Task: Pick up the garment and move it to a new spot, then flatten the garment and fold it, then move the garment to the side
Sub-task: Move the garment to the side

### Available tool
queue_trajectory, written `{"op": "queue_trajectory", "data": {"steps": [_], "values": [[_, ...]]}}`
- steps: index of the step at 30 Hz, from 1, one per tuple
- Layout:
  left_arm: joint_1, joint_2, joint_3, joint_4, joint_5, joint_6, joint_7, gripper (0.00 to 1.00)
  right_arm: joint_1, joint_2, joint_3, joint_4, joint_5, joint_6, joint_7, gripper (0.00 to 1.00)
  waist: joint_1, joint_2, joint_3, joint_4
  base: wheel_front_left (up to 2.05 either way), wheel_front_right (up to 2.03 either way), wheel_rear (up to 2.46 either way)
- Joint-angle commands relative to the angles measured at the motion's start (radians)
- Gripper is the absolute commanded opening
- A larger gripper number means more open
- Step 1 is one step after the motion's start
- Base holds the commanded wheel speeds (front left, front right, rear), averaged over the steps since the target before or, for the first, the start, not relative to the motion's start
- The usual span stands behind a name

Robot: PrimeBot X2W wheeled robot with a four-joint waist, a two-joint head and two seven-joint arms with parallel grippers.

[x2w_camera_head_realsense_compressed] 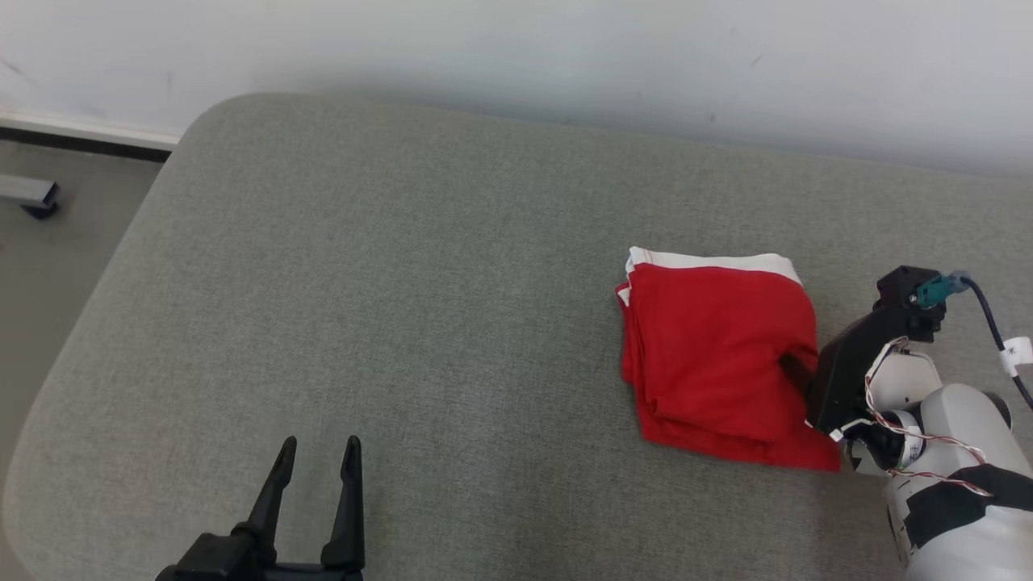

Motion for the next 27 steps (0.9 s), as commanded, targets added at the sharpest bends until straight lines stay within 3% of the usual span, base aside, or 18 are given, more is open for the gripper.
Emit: {"op": "queue_trajectory", "data": {"steps": [1, 7, 8, 9, 18, 27], "values": [[-0.015, -0.001, -0.008, -0.001, -0.015, 0.005, -0.003, 1.0, 0.002, 0.023, -0.025, 0.028, -0.013, -0.003, 0.003, 1.0, -0.0003, -0.0001, 0.061, 0.059, 0.0, 0.0, 0.0], [-0.027, -0.001, -0.027, 0.003, -0.021, 0.014, -0.003, 1.0, 0.032, 0.066, -0.02, 0.099, -0.054, 0.0, 0.061, 1.0, -0.0003, -0.0001, 0.068, 0.063, 0.0, 0.0, 0.0], [-0.027, -0.001, -0.029, 0.002, -0.024, 0.016, -0.003, 1.0, 0.036, 0.075, -0.011, 0.102, -0.057, 0.001, 0.069, 0.4, -0.0003, -0.0001, 0.067, 0.06, 0.0, 0.0, 0.0], [-0.026, 0.0, -0.027, -0.007, -0.026, 0.017, -0.003, 1.0, 0.048, 0.09, 0.022, 0.099, -0.057, 0.003, 0.073, 0.0, -0.0003, -0.0001, 0.062, 0.049, 0.0, 0.0, 0.0], [0.002, 0.0, -0.006, -0.02, -0.026, 0.032, -0.003, 1.0, 0.078, 0.006, 0.201, -0.033, -0.006, 0.002, 0.048, 0.0, -0.0003, -0.0001, 0.015, -0.035, 0.0, 0.0, 0.0], [0.042, 0.0, 0.039, -0.032, -0.017, 0.035, -0.003, 1.0, 0.127, -0.19, 0.362, -0.305, 0.111, 0.0, 0.114, 0.0, -0.0003, -0.0001, -0.035, -0.167, 0.0, 0.0, 0.0]]}}
